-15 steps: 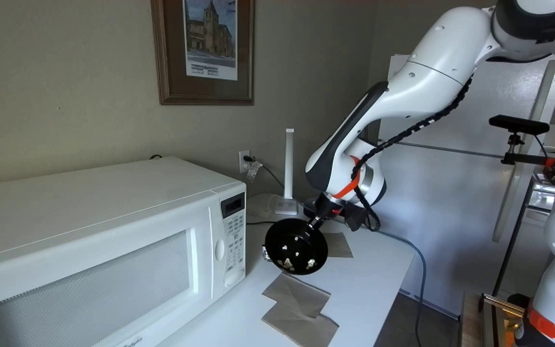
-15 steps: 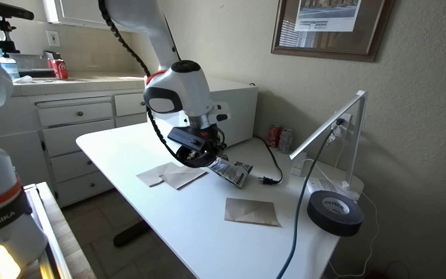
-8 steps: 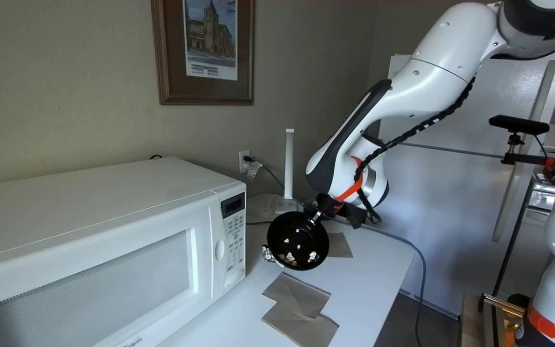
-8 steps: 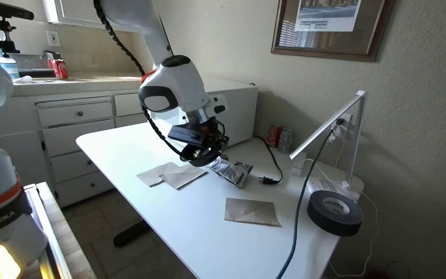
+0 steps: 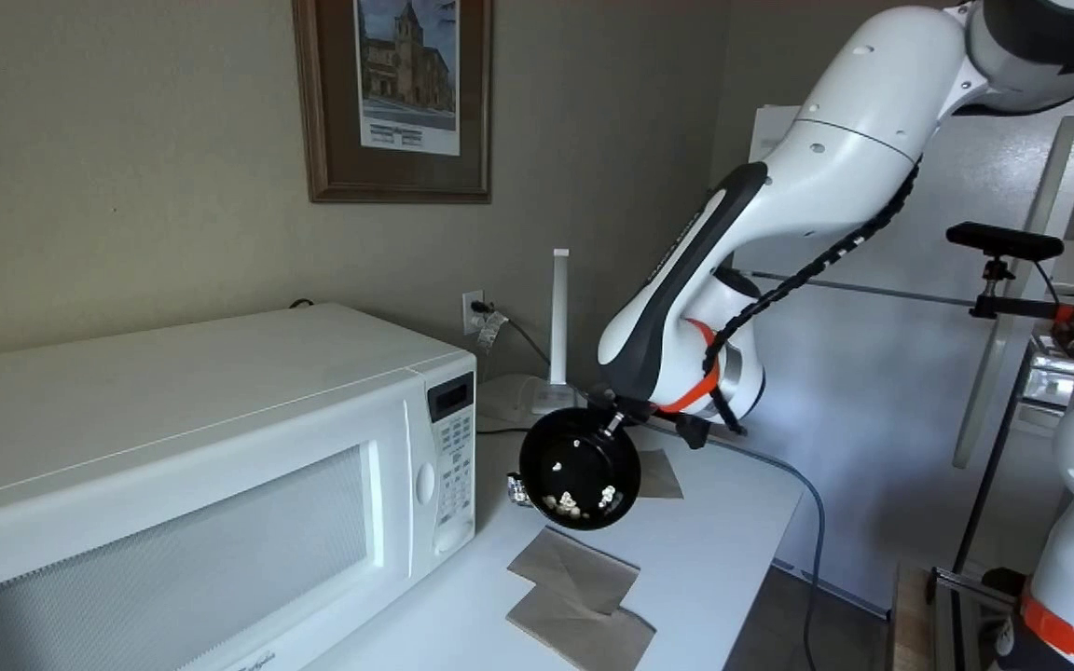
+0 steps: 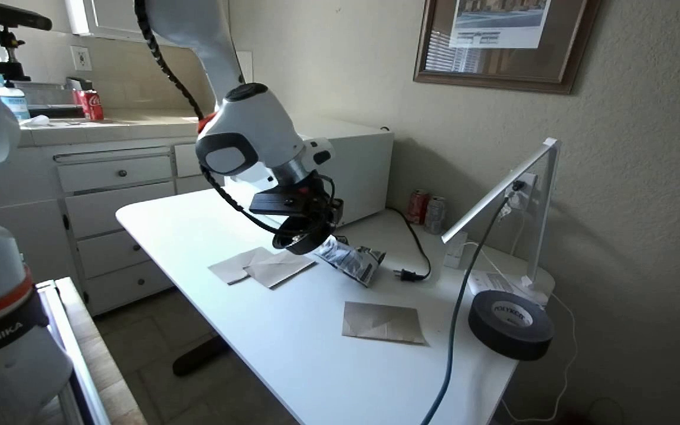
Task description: Pour the contents of the black bowl onto the brown paper
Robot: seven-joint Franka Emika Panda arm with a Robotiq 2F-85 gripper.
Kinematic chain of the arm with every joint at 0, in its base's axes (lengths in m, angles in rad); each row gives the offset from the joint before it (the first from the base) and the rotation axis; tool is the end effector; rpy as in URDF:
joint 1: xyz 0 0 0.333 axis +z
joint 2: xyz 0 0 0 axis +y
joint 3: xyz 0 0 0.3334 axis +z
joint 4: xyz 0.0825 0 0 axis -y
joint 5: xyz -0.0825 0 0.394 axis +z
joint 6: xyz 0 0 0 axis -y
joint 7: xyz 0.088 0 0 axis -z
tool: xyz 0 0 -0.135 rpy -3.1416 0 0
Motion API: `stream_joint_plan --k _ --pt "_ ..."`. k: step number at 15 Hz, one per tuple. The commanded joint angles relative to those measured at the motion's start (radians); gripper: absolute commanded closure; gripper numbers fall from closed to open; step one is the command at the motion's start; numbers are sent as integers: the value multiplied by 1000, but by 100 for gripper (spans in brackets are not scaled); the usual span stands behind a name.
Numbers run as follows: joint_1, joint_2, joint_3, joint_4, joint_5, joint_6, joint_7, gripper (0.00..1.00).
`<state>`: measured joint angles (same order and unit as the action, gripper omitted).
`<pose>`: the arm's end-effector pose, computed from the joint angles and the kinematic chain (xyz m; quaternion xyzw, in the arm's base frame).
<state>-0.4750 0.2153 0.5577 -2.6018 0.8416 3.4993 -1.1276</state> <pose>0.4760 -0.0520 0.2354 0.9452 0.1305 0.2794 0.1071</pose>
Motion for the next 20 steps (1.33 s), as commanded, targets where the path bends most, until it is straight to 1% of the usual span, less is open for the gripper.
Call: stream_joint_plan --k 1,3,4,5,6,7,9,10,11,12,13,14,15,16,17,18,19,20 --pt "-23 8 33 -54 -81 101 22 98" --pt "-21 13 29 -74 -114 133 30 98" --pt "174 -15 -188 -102 -235 122 154 98" --pt "200 -13 -225 -112 -275 128 177 98" --pt "260 -11 -302 -124 -335 134 224 98" --pt "310 -3 -365 -134 -385 153 263 98" --pt "387 8 -461 -148 -445 169 309 98" --pt "301 19 -364 -145 -386 186 254 98" --pt "429 20 -510 -155 -459 184 341 98" --pt "336 21 -401 -151 -395 191 284 98" --pt "348 23 -414 -151 -398 187 298 98" --pt "452 23 -531 -157 -458 186 360 98" --pt "366 25 -432 -151 -403 189 309 98" --pt "378 25 -443 -151 -406 186 319 98" --pt "471 25 -549 -157 -465 184 378 98" --pt "392 26 -457 -151 -415 188 331 98" --pt "402 25 -466 -150 -418 186 340 98" --pt "489 24 -562 -155 -472 185 396 98"
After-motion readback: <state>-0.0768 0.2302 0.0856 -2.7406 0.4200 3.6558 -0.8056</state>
